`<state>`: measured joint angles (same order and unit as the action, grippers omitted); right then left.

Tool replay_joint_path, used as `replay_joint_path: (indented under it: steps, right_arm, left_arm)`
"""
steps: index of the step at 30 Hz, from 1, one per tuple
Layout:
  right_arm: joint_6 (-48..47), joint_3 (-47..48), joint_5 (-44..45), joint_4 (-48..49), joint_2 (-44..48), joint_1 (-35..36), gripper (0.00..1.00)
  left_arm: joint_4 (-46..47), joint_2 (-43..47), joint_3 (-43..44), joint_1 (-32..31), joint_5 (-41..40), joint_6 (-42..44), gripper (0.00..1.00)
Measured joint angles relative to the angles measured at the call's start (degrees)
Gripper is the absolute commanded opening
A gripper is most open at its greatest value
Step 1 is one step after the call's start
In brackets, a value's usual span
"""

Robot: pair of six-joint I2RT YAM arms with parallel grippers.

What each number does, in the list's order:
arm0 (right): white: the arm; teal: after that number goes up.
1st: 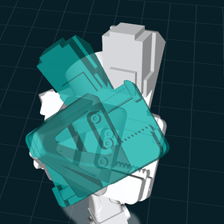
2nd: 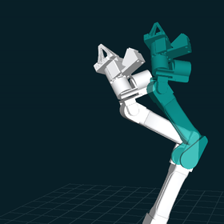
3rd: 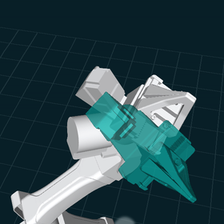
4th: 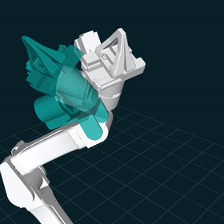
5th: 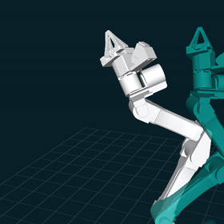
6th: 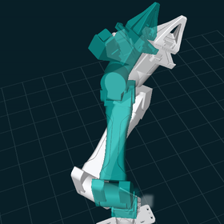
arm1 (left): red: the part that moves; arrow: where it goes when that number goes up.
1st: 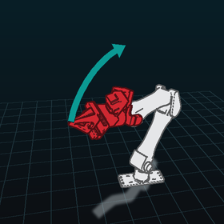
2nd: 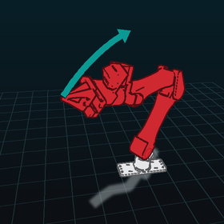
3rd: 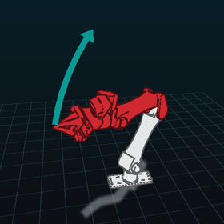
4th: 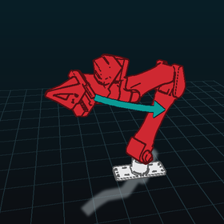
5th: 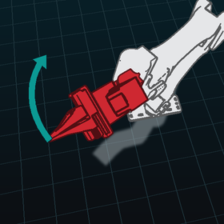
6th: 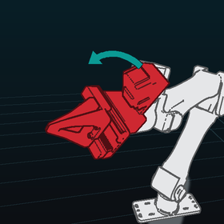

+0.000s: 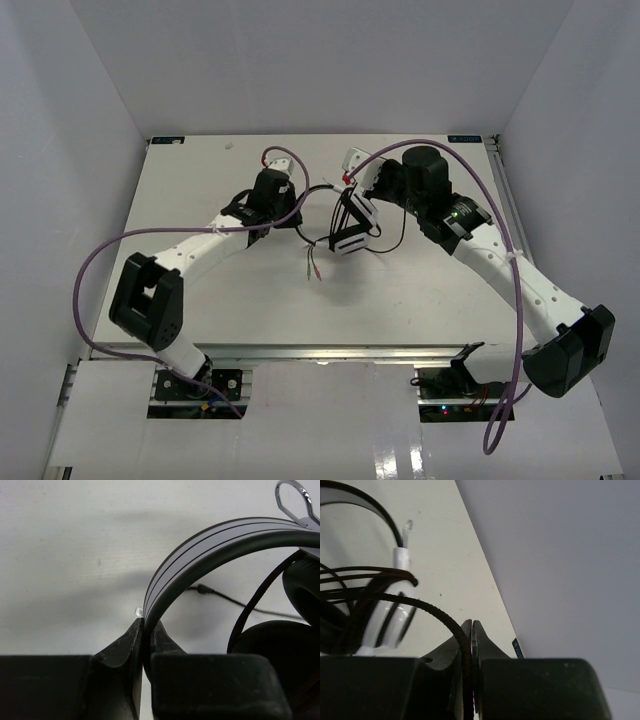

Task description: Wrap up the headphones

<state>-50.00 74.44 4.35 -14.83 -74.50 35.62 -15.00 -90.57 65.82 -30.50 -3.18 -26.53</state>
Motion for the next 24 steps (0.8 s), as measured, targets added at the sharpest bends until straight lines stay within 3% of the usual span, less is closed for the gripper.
replay_joint_path:
  steps: [5,11,18,24]
  right_arm:
    - [2.2,-0.9,-2.2,1.4,-2.7,-5.5,0.09]
    - [9.1,-0.9,-11.2,1.7,-7.5,-10.5,0.09]
    - [21.5,-0.9,-35.3,2.2,-11.7,-14.3,0.14]
    - [39.2,-4.0,-55.9,14.0,-15.0,-15.3,0.24]
  left_arm:
    - [-0.6,10.0,-3.5,-0.6,5.0,0.7,0.00]
    - [0.5,19.4,-3.7,-1.0,10.9,-1.5,0.00]
    - [-2.0,20.7,0.3,-1.2,14.4,-4.3,0.00]
    - [-4.5,19.0,10.9,-2.1,13.2,-6.0,0.00]
